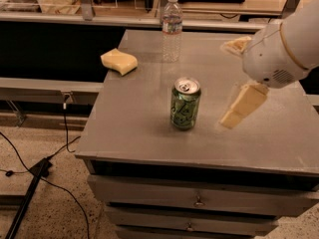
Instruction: Move green can near sponge
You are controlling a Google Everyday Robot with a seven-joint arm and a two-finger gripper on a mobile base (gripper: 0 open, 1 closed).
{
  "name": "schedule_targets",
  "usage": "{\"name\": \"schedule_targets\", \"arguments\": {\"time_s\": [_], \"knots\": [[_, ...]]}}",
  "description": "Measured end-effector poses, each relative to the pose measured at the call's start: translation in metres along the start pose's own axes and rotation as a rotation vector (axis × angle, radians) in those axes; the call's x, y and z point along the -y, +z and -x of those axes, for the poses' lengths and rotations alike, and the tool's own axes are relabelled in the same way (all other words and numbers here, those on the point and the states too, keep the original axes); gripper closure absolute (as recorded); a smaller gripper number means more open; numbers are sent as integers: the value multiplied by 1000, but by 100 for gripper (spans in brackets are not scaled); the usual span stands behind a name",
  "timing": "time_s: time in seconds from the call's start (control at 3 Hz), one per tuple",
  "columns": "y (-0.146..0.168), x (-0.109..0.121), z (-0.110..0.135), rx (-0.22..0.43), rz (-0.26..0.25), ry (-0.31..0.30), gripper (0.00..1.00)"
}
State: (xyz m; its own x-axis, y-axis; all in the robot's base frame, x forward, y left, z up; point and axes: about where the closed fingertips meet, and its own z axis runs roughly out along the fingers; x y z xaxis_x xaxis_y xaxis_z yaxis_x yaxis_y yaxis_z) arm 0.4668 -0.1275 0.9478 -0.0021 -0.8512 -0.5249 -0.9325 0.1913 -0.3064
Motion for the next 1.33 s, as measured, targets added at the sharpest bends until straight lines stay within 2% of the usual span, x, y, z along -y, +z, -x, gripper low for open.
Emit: {"name": "schedule_targets", "arguments": {"time_s": [0.33, 0.67, 1.33], "knots": [[34, 27, 29, 66, -50, -12, 0], [69, 48, 43, 77, -12, 32, 0], [68, 43, 40, 68, -7, 45, 0]]}}
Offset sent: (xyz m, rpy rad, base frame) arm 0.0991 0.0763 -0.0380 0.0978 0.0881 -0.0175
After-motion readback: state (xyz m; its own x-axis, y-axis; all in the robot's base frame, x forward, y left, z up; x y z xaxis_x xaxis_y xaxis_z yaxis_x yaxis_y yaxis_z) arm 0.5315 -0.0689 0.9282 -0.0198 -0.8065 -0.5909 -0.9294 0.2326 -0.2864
